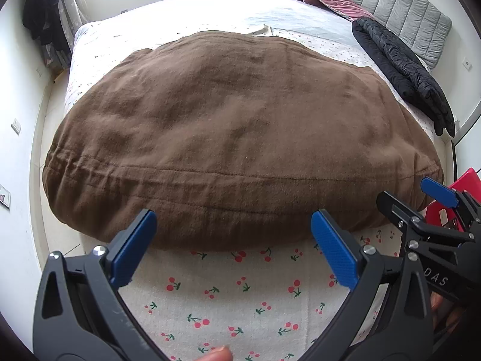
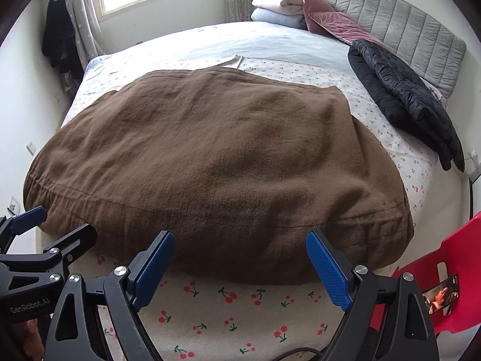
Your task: Fold large clothes
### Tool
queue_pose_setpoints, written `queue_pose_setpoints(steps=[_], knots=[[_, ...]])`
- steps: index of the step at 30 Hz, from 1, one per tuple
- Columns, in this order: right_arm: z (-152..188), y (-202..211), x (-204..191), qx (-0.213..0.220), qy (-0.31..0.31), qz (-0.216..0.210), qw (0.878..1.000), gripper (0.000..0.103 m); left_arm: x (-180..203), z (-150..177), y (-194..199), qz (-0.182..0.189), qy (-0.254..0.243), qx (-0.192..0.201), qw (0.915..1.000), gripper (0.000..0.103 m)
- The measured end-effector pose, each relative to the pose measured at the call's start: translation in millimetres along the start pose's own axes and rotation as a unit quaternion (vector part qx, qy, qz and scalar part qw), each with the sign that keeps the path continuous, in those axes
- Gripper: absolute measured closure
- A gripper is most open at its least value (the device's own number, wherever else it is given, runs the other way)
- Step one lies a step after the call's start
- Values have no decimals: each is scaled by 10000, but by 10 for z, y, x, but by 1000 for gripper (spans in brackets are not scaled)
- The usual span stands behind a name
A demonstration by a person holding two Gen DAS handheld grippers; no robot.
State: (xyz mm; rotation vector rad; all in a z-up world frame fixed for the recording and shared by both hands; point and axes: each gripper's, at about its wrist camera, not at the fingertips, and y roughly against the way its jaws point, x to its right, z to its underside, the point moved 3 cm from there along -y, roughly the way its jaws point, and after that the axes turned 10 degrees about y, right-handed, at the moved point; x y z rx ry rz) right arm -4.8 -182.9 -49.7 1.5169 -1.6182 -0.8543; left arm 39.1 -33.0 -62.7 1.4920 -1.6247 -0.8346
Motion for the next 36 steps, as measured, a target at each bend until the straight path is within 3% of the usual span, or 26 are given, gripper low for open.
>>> queue_pose_setpoints(steps=[27,36], knots=[[6,-7,-15,-28,-16,-36,10000,12,6,41,-15,20,-30,-59,10000,1],[34,2,-52,-80,-6,-42,10000,12,-12,107,-22,-136,-141,-112,9997,1]])
